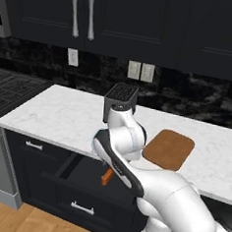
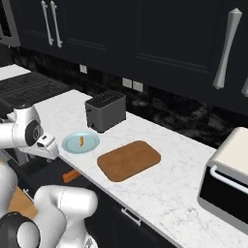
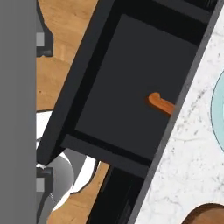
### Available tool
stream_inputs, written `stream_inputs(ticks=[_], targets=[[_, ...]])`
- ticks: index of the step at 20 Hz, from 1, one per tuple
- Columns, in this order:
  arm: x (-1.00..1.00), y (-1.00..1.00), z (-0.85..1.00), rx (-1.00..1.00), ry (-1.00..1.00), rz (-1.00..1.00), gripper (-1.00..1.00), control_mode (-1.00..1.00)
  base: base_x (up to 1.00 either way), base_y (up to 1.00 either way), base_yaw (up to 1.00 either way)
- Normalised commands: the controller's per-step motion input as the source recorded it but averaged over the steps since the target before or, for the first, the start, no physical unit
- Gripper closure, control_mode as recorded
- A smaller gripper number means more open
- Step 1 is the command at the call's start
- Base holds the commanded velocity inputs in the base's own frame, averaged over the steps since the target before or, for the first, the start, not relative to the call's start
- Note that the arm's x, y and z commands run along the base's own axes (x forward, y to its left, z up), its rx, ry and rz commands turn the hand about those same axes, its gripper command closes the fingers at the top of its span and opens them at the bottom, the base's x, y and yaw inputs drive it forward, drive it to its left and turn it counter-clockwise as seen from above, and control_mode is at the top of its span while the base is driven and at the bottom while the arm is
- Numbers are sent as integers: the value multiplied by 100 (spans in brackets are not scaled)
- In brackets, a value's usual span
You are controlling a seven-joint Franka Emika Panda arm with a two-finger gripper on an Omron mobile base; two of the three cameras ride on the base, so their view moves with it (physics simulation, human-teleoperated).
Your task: Pick up the knife from the drawer and place it on the cutting board. Then place the meat from the plate to the cutting board.
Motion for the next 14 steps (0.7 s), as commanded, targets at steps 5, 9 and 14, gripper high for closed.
stream_inputs(ticks=[5,9,14], targets=[[0,34,-88,-1,24,-1,-100,-100,0,0,0],[9,23,-70,0,6,-6,-100,-100,0,0,0],[5,0,-31,2,0,-11,-100,-100,0,0,0]])
